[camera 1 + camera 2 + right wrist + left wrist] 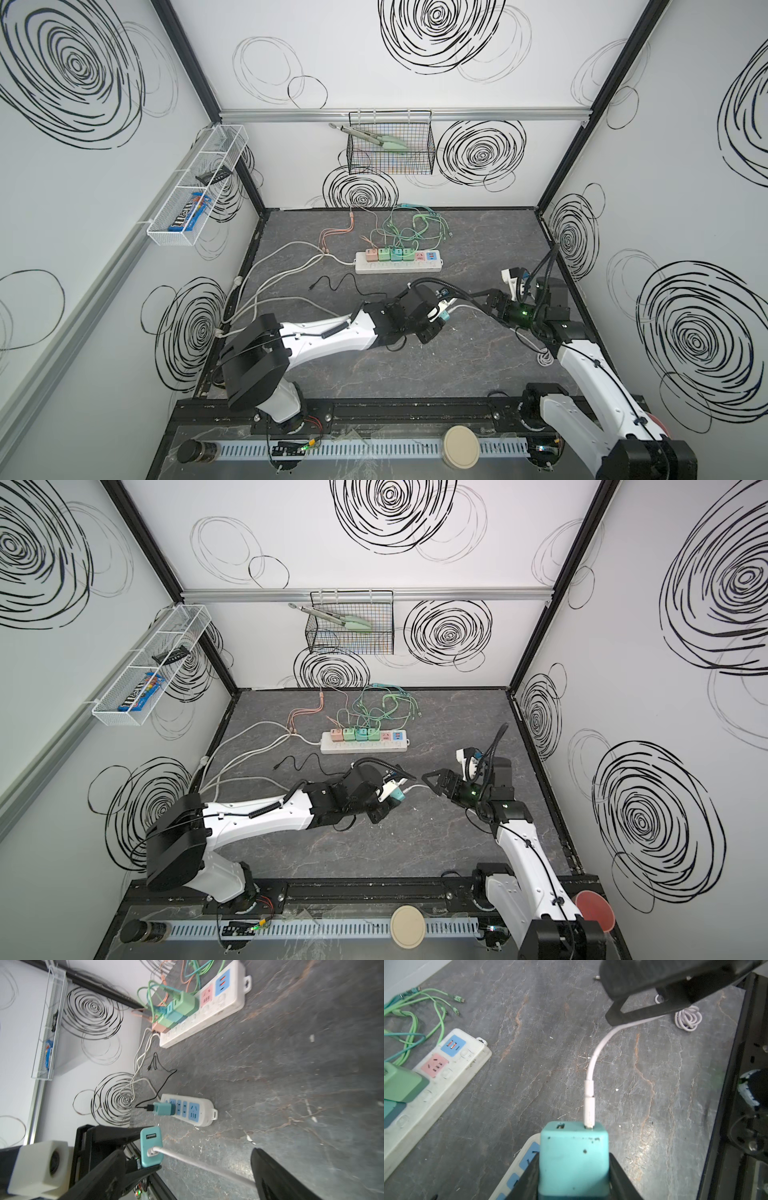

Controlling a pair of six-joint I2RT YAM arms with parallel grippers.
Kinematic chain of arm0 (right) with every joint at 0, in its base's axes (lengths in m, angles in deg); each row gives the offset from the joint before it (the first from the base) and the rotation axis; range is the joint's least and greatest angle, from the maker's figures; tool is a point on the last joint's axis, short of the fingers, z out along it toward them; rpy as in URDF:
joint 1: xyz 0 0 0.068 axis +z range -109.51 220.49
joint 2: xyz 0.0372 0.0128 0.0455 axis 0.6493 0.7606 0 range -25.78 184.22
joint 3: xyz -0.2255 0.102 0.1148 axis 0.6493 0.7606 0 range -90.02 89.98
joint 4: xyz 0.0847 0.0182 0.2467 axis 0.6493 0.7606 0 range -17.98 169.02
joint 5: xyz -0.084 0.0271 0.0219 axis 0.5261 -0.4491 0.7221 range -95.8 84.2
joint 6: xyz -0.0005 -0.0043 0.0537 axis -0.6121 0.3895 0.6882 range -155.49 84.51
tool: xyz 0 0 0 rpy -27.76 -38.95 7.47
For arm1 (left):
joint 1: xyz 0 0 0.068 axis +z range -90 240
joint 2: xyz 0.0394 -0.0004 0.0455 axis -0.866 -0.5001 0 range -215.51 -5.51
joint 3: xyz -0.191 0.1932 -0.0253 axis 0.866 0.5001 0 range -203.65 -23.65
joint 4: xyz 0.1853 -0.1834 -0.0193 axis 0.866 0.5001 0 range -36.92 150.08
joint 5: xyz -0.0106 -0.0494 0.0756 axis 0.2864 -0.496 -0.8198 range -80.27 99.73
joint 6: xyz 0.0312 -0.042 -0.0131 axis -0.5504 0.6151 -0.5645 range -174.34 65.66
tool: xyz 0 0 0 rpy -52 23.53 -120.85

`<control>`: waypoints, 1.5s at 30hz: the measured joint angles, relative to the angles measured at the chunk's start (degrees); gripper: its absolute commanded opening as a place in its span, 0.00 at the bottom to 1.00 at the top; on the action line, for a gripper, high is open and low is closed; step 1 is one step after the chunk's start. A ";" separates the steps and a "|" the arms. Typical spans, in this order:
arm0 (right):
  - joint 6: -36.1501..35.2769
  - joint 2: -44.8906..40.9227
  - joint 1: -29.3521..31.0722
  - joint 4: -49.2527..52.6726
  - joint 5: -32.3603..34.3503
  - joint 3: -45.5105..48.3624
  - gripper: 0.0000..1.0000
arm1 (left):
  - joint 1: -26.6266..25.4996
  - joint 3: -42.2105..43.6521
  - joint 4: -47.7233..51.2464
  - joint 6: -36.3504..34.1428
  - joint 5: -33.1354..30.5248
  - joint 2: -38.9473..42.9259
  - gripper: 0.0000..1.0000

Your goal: Insert the plug

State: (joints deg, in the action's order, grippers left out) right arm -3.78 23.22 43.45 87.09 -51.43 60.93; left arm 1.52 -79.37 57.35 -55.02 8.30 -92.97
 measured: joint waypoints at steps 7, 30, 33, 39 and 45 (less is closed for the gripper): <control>0.81 -1.75 3.43 -0.90 -0.42 -0.04 0.98 | 4.50 4.02 -3.56 -5.09 5.14 5.84 0.00; 0.39 -14.03 10.05 -1.92 10.38 -4.09 0.97 | 8.87 12.24 -21.27 -19.04 8.68 13.92 0.00; -0.83 -17.70 9.99 -2.03 13.46 -4.94 0.96 | 9.07 12.24 -22.45 -18.99 4.87 13.92 0.00; -2.67 -16.76 9.99 -3.91 10.64 -5.84 0.96 | 9.86 9.03 -22.21 -17.46 0.94 13.90 0.00; -2.38 -11.98 11.87 -8.83 2.05 -5.81 0.95 | 6.47 5.35 -24.30 -20.41 -2.21 12.68 0.00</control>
State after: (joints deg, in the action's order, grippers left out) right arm -6.17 11.24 55.32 78.26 -49.38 55.11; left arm 7.99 -74.02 33.05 -75.44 6.09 -80.29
